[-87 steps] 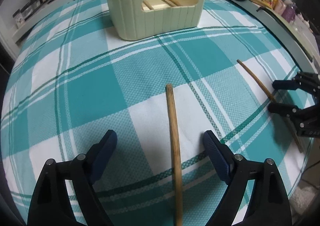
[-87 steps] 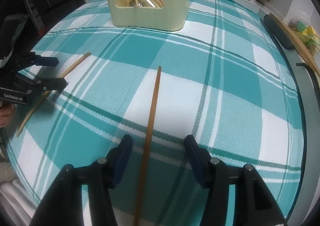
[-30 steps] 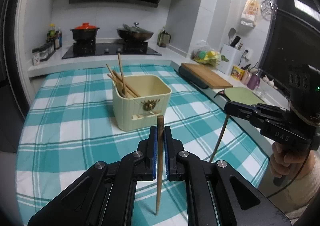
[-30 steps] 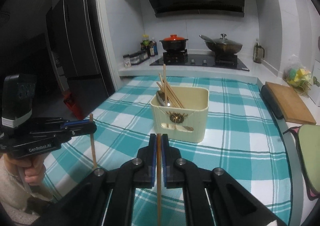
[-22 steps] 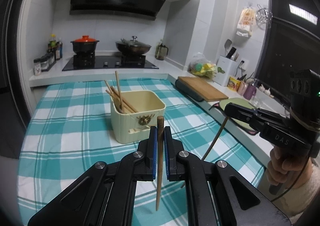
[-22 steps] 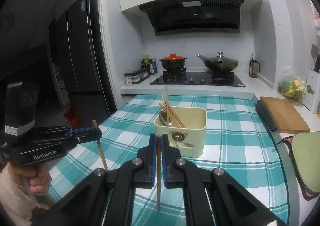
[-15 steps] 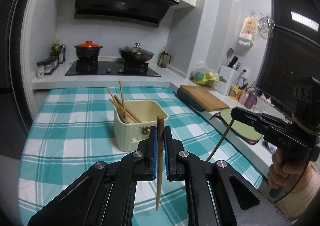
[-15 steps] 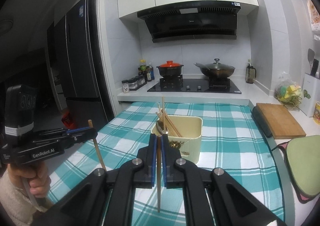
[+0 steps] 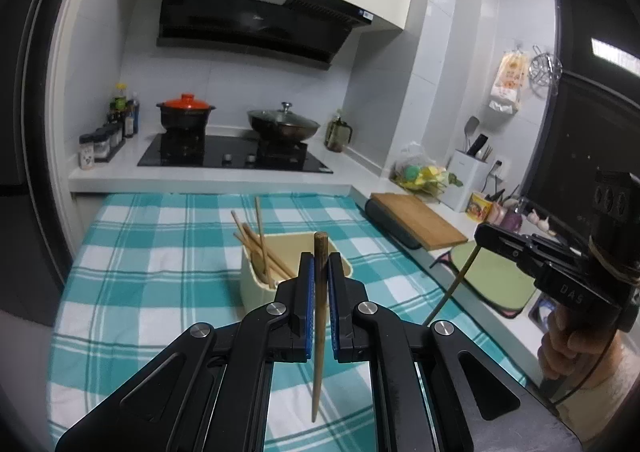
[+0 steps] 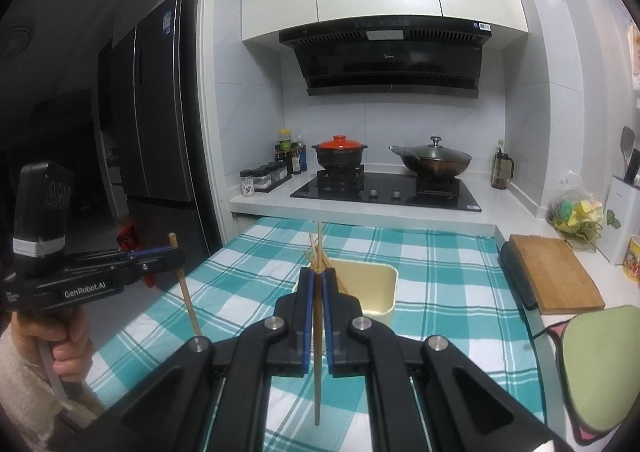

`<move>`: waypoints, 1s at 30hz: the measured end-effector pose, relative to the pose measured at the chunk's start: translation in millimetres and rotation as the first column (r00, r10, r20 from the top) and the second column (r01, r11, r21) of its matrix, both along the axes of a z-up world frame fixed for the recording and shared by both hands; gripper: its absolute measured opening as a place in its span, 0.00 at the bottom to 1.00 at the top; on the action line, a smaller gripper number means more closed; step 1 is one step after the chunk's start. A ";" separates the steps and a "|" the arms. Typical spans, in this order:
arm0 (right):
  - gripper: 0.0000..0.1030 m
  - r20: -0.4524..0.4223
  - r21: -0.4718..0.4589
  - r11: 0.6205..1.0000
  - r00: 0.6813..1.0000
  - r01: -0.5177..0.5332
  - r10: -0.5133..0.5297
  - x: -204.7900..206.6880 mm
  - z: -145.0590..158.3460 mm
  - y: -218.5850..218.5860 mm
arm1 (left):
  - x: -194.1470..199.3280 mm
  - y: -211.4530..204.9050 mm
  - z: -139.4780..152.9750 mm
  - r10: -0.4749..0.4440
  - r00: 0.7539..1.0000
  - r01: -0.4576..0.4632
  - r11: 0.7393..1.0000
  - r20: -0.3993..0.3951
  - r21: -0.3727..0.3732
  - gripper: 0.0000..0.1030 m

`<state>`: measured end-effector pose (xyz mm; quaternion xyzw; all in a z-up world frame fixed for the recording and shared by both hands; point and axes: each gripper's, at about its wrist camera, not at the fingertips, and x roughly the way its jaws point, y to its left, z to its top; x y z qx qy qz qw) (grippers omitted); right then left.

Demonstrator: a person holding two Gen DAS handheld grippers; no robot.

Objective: Organize utensils
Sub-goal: 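Lift both held chopsticks upright and carry them over the cream holder, then open both tools to drop the chopsticks into the holder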

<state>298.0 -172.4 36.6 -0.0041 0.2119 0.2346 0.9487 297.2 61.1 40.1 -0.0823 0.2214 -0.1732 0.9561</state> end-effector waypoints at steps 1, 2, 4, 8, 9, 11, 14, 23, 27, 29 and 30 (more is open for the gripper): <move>0.04 0.003 0.002 1.000 1.000 0.000 0.000 3.5 3.3 0.0 | 3.6 0.3 7.0 0.003 1.000 -0.003 1.000 0.012 -0.002 0.04; 0.04 0.007 0.004 1.000 1.000 0.001 -0.001 6.7 6.1 -0.8 | 7.7 0.6 13.8 0.005 1.000 -0.005 1.000 0.024 -0.003 0.04; 0.04 0.017 0.008 1.000 1.000 0.004 -0.004 16.0 14.5 -1.1 | 16.4 -0.7 27.7 0.010 0.999 -0.010 1.000 0.053 -0.004 0.04; 0.04 0.067 0.002 1.000 0.998 0.008 -0.008 35.1 39.4 1.6 | 39.0 -7.3 53.5 0.020 0.994 -0.020 1.000 0.110 -0.001 0.05; 0.04 0.080 0.000 1.000 0.997 0.009 -0.009 40.9 46.0 2.8 | 45.9 -9.2 58.9 0.023 0.992 -0.023 1.000 0.122 -0.003 0.05; 0.04 0.102 -0.001 1.000 0.995 0.010 -0.010 54.5 58.4 5.3 | 62.0 -13.4 67.7 0.030 0.990 -0.029 1.000 0.141 -0.005 0.05; 0.04 0.128 -0.007 1.000 0.992 0.015 -0.014 77.6 70.4 9.9 | 84.5 -20.1 73.8 0.047 0.985 -0.047 0.999 0.165 -0.009 0.04; 0.04 0.099 -0.071 0.997 0.995 0.013 -0.006 158.8 48.4 30.1 | 163.1 -33.8 33.4 0.092 0.992 -0.090 0.996 0.083 -0.021 0.04; 0.04 -0.017 -0.130 0.991 1.000 0.011 -0.014 199.6 7.6 36.3 | 194.3 -33.6 -11.4 0.104 0.994 -0.105 0.994 -0.034 -0.017 0.04; 0.04 -0.083 -0.144 0.990 0.996 0.002 -0.014 218.2 -12.3 37.0 | 207.5 -31.5 -32.3 0.114 0.990 -0.115 0.993 -0.089 -0.014 0.04; 0.04 -0.114 -0.145 0.989 0.993 0.001 -0.017 226.9 -22.6 37.0 | 212.2 -30.5 -40.5 0.119 0.987 -0.121 0.993 -0.108 -0.012 0.04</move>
